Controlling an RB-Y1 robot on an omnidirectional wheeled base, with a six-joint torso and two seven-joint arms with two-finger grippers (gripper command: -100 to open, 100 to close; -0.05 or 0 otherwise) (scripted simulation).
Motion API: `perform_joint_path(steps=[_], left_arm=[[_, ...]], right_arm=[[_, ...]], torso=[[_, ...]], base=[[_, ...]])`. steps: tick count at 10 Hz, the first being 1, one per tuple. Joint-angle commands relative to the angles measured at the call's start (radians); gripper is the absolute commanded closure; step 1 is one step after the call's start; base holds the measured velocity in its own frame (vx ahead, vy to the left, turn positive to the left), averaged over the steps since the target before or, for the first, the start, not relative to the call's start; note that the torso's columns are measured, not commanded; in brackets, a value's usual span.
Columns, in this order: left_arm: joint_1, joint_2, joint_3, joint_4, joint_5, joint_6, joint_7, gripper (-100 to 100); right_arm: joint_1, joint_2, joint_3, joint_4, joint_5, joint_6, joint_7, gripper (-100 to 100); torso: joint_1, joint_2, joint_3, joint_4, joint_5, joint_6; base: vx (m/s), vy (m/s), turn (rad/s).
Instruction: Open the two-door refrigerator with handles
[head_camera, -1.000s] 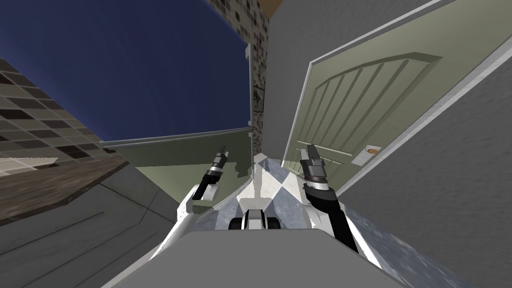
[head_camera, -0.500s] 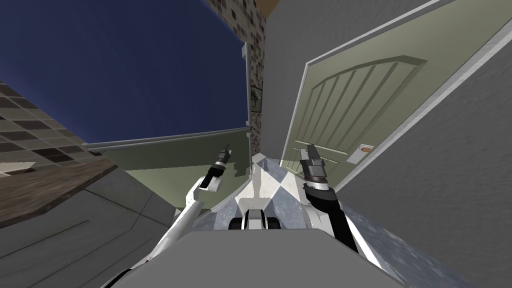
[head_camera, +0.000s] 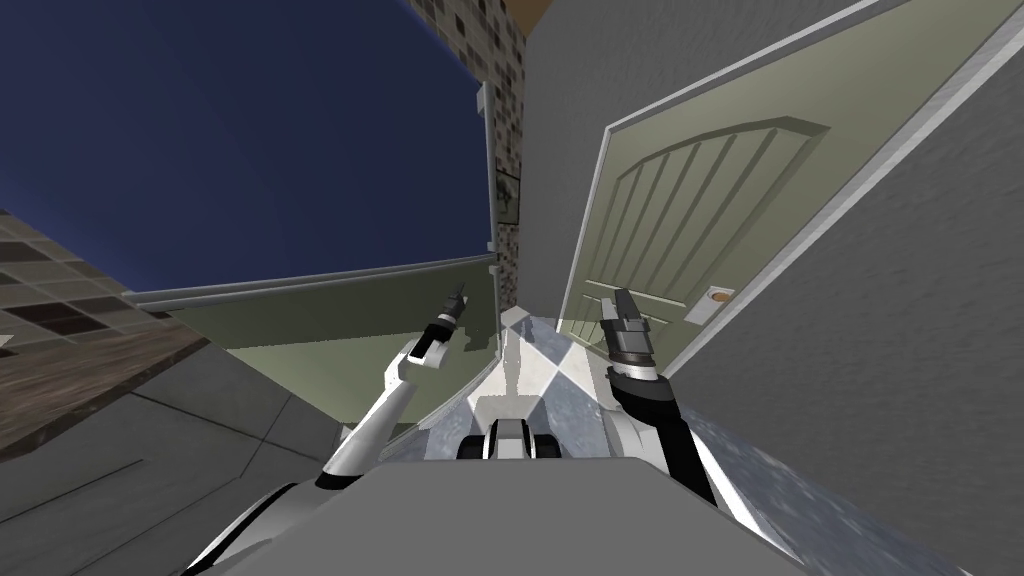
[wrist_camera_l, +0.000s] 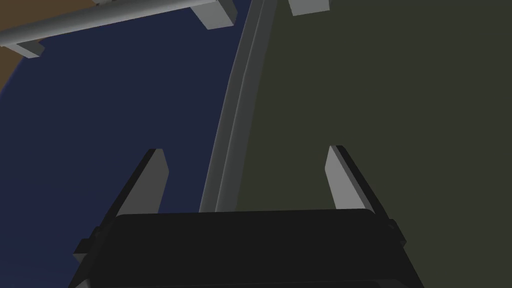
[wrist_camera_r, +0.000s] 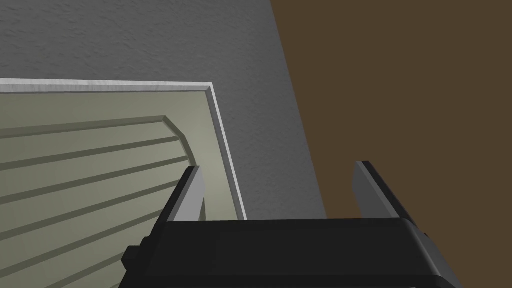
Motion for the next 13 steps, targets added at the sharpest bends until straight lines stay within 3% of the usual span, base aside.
perform_joint_path(steps=[1,10,12,13], left_arm=[[-0.065,0.013,-0.007,0.049,0.006,0.047,0.004,-100],[-0.289,0.046,-0.032,0.237,0.010,0.186,0.003,-100],[-0.363,0.058,-0.042,0.319,0.004,0.242,-0.004,-100],[-0.377,0.058,-0.042,0.325,0.004,0.249,-0.004,-100]], right_arm=[[0.000,0.000,0.000,0.000,0.000,0.000,0.000,0],[0.000,0.000,0.000,0.000,0.000,0.000,0.000,0],[0.000,0.000,0.000,0.000,0.000,0.000,0.000,0],[0.000,0.000,0.000,0.000,0.000,0.000,0.000,0]], torso=[[0.000,0.001,0.000,0.000,0.000,0.000],[0.000,0.000,0.000,0.000,0.000,0.000],[0.000,0.000,0.000,0.000,0.000,0.000],[0.000,-0.001,0.000,0.000,0.000,0.000]], base=[[0.008,-0.006,-0.075],[0.013,-0.007,-0.051],[0.021,-0.005,-0.089],[0.020,-0.002,-0.038]])
